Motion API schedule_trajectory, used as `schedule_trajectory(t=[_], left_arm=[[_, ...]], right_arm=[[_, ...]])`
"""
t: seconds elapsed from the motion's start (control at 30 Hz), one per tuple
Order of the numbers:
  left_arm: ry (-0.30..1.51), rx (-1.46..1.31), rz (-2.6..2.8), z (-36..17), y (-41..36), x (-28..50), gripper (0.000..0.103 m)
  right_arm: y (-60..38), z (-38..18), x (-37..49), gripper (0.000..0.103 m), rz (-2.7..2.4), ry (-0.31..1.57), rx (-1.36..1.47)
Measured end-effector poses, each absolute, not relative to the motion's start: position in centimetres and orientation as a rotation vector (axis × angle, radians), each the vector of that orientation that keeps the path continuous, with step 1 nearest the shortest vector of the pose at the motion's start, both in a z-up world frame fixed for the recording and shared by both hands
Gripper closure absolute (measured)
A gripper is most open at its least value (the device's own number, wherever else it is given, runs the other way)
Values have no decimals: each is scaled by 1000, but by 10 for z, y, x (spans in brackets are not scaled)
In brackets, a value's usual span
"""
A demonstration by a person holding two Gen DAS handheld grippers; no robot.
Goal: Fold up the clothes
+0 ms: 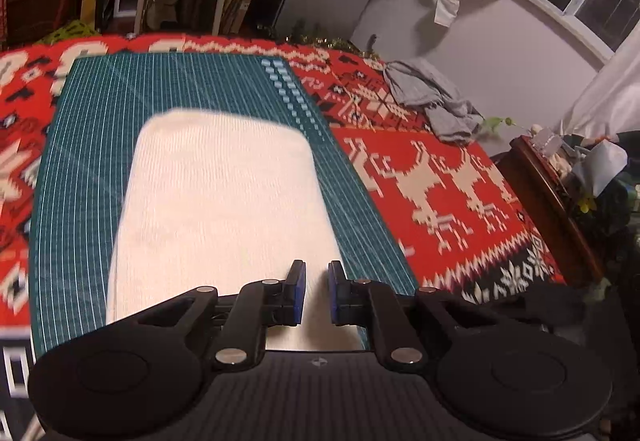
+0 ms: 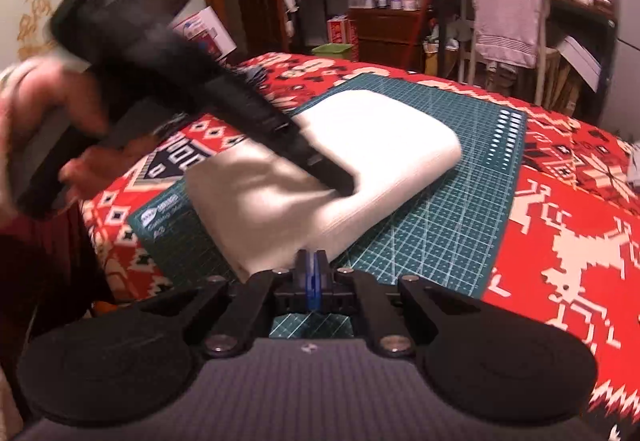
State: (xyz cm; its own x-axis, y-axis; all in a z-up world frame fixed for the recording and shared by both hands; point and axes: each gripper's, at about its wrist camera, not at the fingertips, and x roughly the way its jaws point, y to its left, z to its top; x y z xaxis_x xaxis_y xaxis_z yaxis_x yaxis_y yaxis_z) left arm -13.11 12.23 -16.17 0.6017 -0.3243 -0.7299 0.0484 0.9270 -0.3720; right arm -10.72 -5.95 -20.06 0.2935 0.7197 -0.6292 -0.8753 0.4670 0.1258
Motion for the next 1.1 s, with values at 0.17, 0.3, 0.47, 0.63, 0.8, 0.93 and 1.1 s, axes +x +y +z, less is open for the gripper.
schedule_trajectory(t=[0.17, 0.3, 0.47, 0.63, 0.8, 0.93, 1.1], left_arm=[[923, -329, -207, -162, 120, -150, 93], [938, -331, -205, -161, 117, -162, 93], [966, -314, -212, -162, 113, -176, 93], [957, -299, -196, -156, 115, -173, 93], [924, -268, -184, -151, 116, -145, 93], [902, -240, -187, -150, 114, -116, 93], [889, -214, -182, -152, 113, -85, 93]], right_arm=[[-55, -204, -101, 100, 1046, 685, -257], [-59, -204, -109, 100, 1075, 703, -262], [-68, -202, -124, 100, 1116, 724, -268], [-76, -196, -117, 100, 1074, 711, -243], [-68, -196, -83, 100, 994, 675, -230], [-64, -198, -60, 99, 925, 686, -203], [-53, -202, -44, 99, 952, 691, -170]])
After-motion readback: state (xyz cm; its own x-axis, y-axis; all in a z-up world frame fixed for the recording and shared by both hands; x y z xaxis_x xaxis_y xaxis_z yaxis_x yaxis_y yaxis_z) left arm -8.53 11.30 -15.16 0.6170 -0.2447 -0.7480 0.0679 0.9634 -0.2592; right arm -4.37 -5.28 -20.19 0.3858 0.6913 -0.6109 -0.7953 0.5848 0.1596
